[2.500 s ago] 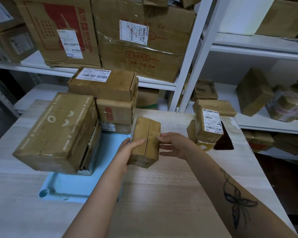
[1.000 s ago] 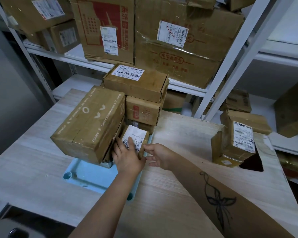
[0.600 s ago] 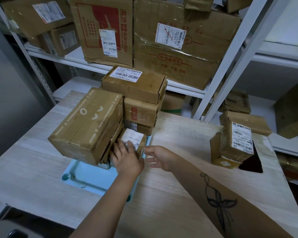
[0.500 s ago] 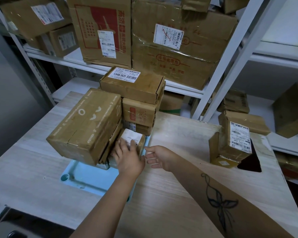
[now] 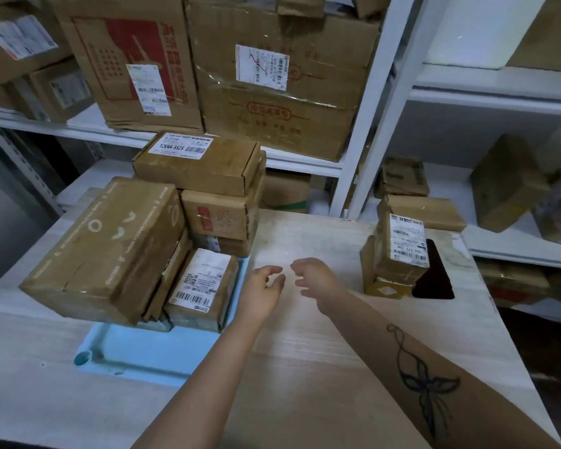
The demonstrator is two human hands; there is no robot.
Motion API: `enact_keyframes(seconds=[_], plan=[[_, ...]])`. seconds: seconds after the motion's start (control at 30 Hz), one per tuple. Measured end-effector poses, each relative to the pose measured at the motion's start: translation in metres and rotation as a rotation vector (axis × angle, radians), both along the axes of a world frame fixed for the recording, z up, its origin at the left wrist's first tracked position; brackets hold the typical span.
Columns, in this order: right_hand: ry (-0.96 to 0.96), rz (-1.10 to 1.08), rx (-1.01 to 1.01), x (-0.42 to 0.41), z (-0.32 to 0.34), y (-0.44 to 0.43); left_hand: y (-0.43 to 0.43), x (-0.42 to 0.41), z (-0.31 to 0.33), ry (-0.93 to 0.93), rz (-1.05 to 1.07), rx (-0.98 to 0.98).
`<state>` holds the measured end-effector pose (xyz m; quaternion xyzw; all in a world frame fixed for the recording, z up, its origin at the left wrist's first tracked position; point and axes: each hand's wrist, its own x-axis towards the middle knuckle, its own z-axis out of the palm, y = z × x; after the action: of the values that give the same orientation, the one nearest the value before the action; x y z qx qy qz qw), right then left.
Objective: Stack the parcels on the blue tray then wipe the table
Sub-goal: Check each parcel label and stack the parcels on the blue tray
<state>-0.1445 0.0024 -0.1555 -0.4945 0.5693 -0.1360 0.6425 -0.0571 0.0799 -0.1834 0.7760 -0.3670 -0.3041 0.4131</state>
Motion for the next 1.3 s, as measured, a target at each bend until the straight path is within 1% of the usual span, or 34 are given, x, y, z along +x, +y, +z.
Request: enact_keyframes(seconds=[0.1, 0.2, 0.33, 0.37, 0.43, 0.5, 0.6, 0.87, 1.03, 1.13, 1.23, 1.3], plan=[[0.051, -0.001, -0.215, -0.021, 0.002, -0.009, -0.017, -0.02, 0.004, 0.22, 0.054, -0.005], [0.152, 0.045, -0.424, -0.043, 0.002, -0.02, -0.035, -0.043, 0.012, 0.523, 0.116, 0.019], [0.274, 0.088, -0.608, -0.07, 0.0, -0.036, -0.058, -0.068, 0.017, 0.918, 0.184, 0.033], [0.318, 0.094, -0.65, -0.077, -0.001, -0.041, -0.064, -0.074, 0.018, 0.996, 0.201, 0.034], [0.429, 0.106, -0.722, -0.091, -0.004, -0.052, -0.076, -0.087, 0.021, 1.09, 0.213, 0.046], [0.523, 0.115, -0.771, -0.103, -0.008, -0.063, -0.087, -0.1, 0.025, 1.116, 0.205, 0.058], [0.613, 0.108, -0.77, -0.118, -0.01, -0.074, -0.101, -0.118, 0.032, 1.075, 0.215, 0.081], [0.632, -0.013, -0.678, -0.14, -0.016, -0.094, -0.132, -0.153, 0.045, 0.936, 0.125, 0.114], [0.498, -0.109, -0.526, -0.151, -0.016, -0.11, -0.145, -0.168, 0.052, 0.885, 0.043, 0.16], [0.397, -0.15, -0.534, -0.154, -0.02, -0.116, -0.148, -0.169, 0.05, 0.87, 0.039, 0.171], [0.298, -0.205, -0.476, -0.157, -0.019, -0.119, -0.153, -0.167, 0.041, 0.825, 0.035, 0.17], [0.257, -0.235, -0.472, -0.156, -0.019, -0.119, -0.153, -0.166, 0.04, 0.805, 0.033, 0.165]])
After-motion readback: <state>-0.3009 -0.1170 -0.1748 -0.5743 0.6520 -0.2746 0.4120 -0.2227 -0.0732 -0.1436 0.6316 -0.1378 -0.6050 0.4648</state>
